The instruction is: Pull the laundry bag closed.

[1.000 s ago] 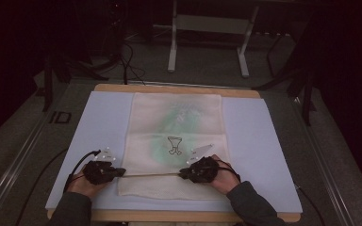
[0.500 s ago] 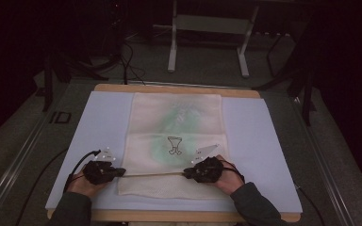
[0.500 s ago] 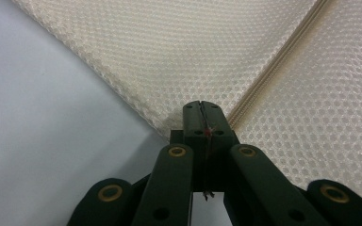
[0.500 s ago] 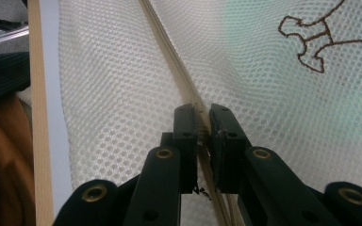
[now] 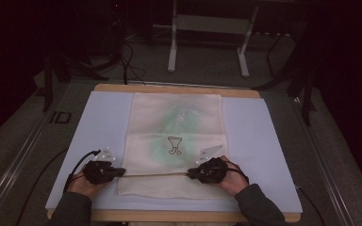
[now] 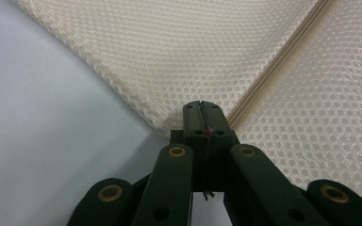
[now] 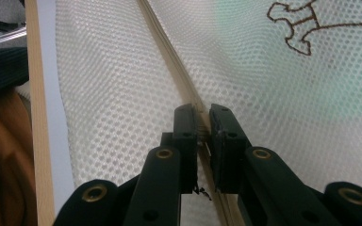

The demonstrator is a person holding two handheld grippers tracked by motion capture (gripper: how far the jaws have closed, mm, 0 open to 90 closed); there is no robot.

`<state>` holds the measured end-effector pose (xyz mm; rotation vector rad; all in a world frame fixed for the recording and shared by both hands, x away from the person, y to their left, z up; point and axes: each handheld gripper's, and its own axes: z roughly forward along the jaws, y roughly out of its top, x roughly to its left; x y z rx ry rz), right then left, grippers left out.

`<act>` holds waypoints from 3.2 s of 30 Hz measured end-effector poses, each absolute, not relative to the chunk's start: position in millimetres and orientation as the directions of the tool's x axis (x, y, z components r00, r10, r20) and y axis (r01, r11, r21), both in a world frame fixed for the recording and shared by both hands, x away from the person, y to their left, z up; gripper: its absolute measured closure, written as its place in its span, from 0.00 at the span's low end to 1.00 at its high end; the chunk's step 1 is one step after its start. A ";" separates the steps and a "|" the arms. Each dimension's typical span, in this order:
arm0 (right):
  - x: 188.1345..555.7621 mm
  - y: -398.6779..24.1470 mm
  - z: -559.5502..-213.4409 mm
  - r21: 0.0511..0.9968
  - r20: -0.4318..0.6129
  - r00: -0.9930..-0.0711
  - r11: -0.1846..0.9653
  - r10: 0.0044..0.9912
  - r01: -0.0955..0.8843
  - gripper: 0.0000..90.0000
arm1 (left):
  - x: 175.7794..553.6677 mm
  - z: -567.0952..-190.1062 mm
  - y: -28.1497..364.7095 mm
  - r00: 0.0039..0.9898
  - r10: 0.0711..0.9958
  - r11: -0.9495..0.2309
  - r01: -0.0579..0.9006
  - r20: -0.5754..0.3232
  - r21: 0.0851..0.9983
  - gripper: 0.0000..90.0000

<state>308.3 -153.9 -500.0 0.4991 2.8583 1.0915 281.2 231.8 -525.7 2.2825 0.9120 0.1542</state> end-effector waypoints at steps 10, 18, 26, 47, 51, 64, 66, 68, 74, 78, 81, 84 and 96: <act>308.0 -164.7 -500.7 0.658 0.081 -0.941 0.691 0.329 0.299 0.91 | 281.4 -525.8 231.9 0.747 0.651 -0.531 0.574 -0.134 0.623 1.00; 308.3 -171.9 -501.9 0.660 0.090 -0.936 0.683 0.340 0.312 0.91 | 281.9 -526.1 232.6 0.748 0.649 -0.528 0.575 -0.140 0.625 1.00; 308.1 -176.9 -503.0 0.659 0.097 -0.933 0.680 0.347 0.321 0.91 | 281.7 -526.0 232.4 0.748 0.649 -0.530 0.575 -0.138 0.624 1.00; 306.2 -192.0 -504.0 0.661 0.101 -0.924 0.669 0.369 0.339 0.91 | 281.8 -526.0 232.3 0.748 0.650 -0.529 0.575 -0.139 0.624 1.00; 306.5 -197.1 -504.2 0.666 0.109 -0.919 0.659 0.379 0.350 0.91 | 281.8 -526.1 232.4 0.748 0.649 -0.529 0.575 -0.139 0.625 1.00; 305.6 -213.7 -505.1 0.667 0.110 -0.909 0.647 0.403 0.368 0.91 | 281.8 -526.0 232.3 0.748 0.649 -0.529 0.575 -0.138 0.624 1.00; 305.7 -216.6 -505.1 0.667 0.112 -0.907 0.646 0.407 0.372 0.91 | 281.7 -526.1 232.3 0.747 0.650 -0.528 0.576 -0.138 0.624 1.00; 305.4 -219.0 -504.9 0.666 0.112 -0.905 0.645 0.410 0.375 0.91 | 281.8 -526.1 232.4 0.747 0.650 -0.528 0.575 -0.139 0.624 1.00; 305.0 -224.9 -503.0 0.670 0.112 -0.902 0.639 0.416 0.378 0.91 | 281.6 -526.1 232.2 0.746 0.651 -0.527 0.576 -0.138 0.625 1.00; 304.8 -228.2 -502.5 0.665 0.108 -0.902 0.644 0.418 0.378 0.91 | 281.8 -526.2 232.3 0.747 0.650 -0.527 0.576 -0.139 0.625 1.00; 304.9 -231.5 -502.1 0.667 0.112 -0.900 0.639 0.422 0.383 0.91 | 281.6 -526.1 232.0 0.747 0.650 -0.527 0.576 -0.139 0.625 1.00; 304.7 -234.0 -502.0 0.667 0.110 -0.898 0.637 0.427 0.385 0.91 | 281.6 -526.0 231.9 0.748 0.650 -0.530 0.574 -0.135 0.624 1.00; 302.9 -252.4 -504.4 0.660 0.123 -0.881 0.626 0.456 0.416 0.91 | 281.6 -526.1 231.7 0.747 0.651 -0.529 0.574 -0.135 0.625 1.00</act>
